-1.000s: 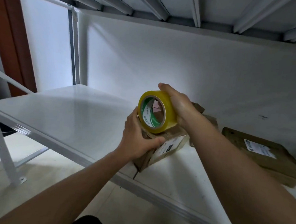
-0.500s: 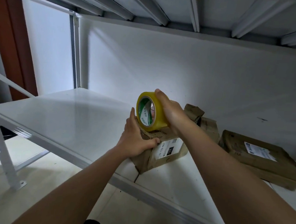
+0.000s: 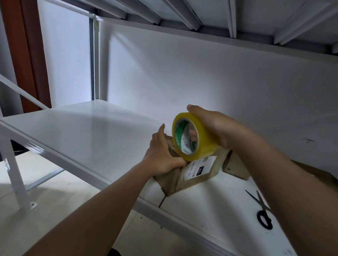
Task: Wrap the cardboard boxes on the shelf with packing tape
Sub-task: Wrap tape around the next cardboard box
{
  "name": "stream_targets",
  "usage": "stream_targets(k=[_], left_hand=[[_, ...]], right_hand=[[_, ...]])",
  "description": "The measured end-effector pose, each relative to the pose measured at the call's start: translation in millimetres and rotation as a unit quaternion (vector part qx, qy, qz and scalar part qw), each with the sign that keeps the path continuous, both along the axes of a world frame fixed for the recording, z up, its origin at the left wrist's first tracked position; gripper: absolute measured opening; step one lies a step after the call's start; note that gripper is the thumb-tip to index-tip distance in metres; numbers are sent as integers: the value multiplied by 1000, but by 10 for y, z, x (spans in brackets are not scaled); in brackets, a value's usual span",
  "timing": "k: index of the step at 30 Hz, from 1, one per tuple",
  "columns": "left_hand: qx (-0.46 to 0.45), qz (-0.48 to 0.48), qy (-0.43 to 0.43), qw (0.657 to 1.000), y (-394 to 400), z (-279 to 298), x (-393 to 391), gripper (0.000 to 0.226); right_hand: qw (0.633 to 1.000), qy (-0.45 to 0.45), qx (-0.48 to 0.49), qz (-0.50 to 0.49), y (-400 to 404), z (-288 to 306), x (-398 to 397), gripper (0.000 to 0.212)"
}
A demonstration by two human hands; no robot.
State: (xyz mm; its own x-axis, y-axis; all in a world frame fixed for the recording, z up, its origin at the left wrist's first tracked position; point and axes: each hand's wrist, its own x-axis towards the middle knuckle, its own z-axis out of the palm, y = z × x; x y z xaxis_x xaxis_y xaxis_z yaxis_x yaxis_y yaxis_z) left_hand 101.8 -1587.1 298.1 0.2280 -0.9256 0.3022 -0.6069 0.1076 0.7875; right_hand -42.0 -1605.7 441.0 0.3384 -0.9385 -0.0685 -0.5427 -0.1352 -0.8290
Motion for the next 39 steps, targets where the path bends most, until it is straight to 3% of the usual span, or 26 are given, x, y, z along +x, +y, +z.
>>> stream_targets(k=[2, 6, 14, 20, 24, 29, 31, 35, 37, 39], left_hand=[[2, -1, 2, 1000, -23, 11, -18, 130], [23, -4, 19, 1000, -70, 37, 0, 138], [30, -26, -6, 999, -41, 66, 19, 134], [20, -19, -11, 1000, -29, 53, 16, 120], [16, 0, 47, 999, -28, 124, 1, 107], [84, 1, 289, 954, -69, 56, -158, 89], [107, 10, 343, 933, -61, -29, -200, 90], [114, 46, 310, 943, -44, -99, -181, 84], [138, 40, 268, 953, 1, -49, -156, 84], [183, -28, 287, 940, 80, 42, -70, 79]], right_hand=[[999, 14, 28, 9, 30, 8, -210, 48], [987, 145, 11, 70, 157, -277, -492, 44], [989, 112, 77, 57, 221, -458, -567, 42], [992, 93, 76, 27, 254, -624, -594, 64], [997, 43, 50, 50, 282, -492, -627, 73], [983, -158, 20, 87, 212, -232, -622, 72], [979, -185, 14, 82, 202, -318, -572, 70], [985, -163, -35, 35, 149, -541, -473, 41], [986, -157, -58, 23, 118, -545, -451, 39], [984, -162, -68, 27, 99, -550, -437, 45]])
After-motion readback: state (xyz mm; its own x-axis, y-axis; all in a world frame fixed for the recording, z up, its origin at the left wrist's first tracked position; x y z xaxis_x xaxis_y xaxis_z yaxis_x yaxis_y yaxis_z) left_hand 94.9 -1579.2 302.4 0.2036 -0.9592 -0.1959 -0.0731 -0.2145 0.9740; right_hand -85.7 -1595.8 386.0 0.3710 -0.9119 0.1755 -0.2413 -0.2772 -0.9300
